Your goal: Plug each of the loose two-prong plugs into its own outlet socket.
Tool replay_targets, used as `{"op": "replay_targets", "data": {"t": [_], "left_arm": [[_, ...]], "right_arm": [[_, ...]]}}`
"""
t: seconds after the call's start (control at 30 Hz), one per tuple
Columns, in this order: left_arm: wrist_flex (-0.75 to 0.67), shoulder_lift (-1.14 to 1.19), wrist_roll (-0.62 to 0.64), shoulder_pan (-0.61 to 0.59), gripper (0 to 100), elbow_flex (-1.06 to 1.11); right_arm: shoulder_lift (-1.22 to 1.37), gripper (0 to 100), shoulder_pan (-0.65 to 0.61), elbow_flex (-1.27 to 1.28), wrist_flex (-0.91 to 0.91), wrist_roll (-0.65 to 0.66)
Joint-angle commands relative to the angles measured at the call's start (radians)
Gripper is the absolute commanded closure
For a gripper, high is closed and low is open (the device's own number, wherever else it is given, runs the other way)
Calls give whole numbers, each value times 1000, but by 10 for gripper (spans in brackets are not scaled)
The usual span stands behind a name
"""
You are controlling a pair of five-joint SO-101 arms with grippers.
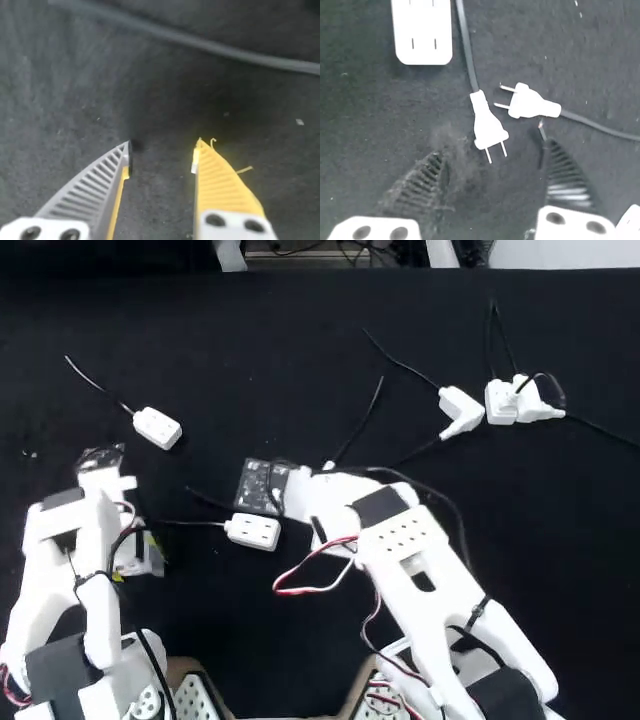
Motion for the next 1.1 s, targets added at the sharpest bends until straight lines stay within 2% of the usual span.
{"op": "replay_targets", "data": {"t": [0.0, 0.23, 0.47, 0.6, 1.07], "left_arm": [[-87, -43, 6, -44, 794, 76], [-101, -34, 6, -38, 794, 119], [-107, -40, 6, -33, 794, 136], [-107, -43, 6, -35, 794, 137], [-106, -43, 6, -35, 794, 142]], "right_arm": [[71, 758, -20, -56, 3, 9], [397, 721, -2, -288, 109, -12], [492, 721, -6, -526, 256, -2], [516, 720, -3, -535, 287, 89], [748, 724, 28, -550, 198, 160]]}}
